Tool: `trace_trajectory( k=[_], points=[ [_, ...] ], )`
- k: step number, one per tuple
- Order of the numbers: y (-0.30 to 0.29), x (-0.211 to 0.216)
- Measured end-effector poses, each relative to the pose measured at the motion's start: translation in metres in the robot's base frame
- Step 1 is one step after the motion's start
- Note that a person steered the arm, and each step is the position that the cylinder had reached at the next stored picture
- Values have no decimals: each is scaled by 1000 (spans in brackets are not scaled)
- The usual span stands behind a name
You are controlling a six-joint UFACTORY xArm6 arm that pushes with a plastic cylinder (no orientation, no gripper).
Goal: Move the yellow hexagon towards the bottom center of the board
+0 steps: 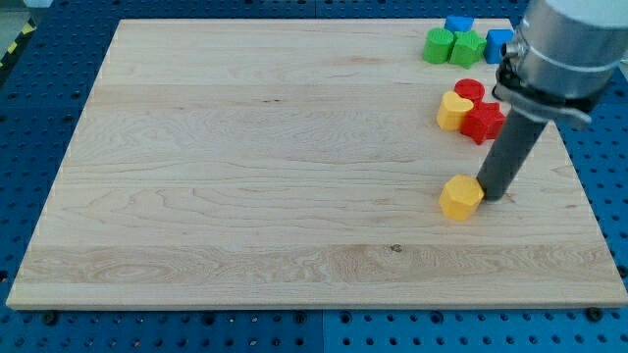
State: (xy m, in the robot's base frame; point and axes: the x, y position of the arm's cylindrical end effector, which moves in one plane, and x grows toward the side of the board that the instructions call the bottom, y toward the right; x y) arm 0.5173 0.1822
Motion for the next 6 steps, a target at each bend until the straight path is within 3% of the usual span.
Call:
trace_trajectory(
  k=[2, 6],
  points=[
    [-39, 33],
    [-17, -11]
  ],
)
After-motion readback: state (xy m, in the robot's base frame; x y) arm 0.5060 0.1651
